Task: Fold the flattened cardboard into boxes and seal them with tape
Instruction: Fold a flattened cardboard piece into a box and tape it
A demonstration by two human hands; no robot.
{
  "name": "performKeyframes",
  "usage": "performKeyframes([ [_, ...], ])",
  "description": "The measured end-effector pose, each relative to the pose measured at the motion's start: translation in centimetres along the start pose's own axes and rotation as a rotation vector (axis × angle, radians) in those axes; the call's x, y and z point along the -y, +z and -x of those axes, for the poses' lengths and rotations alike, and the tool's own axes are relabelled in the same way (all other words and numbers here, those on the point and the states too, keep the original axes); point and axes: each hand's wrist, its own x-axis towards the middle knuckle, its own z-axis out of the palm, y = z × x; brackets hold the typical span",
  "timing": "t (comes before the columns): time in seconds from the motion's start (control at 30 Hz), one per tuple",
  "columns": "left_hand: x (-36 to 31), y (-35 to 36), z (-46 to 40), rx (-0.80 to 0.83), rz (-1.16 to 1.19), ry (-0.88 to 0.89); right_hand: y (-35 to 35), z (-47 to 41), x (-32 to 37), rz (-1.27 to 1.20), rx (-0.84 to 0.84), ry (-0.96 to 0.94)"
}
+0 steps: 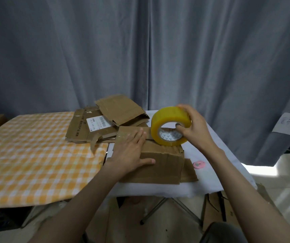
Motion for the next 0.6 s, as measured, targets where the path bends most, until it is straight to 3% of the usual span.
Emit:
performKeyframes([
  [0.1,0.7,0.7,0.2,-0.029,-0.001,0.028,0.3,1.2,-1.4,-0.179,-0.009,0.149],
  [0.17,0.7,0.9,0.1,-0.028,-0.010,0.031,0.1,1.0,-1.6,-0.180,-0.003,0.143],
  [0.23,0.7,0.9,0.1,-0.021,-0.021,0.028,-0.6,0.4,-1.3,-0.135,-0.008,0.088],
  [0.37,1.2,1.2,0.6,-0.027,-0.004,-0.004,-4.1,-0.1,-2.6,0.101,-0.188,-0.024],
  [0.43,1.2,1.4,0.3,-0.042,0.000,0.004,-5.7,0.8,-4.6,0.256,-0.161,-0.055],
  [0.6,1.0,1.4,-0.1,-0.054,-0.011,0.018,-4.5,3.5,-8.2,0.236,-0.121,0.070],
])
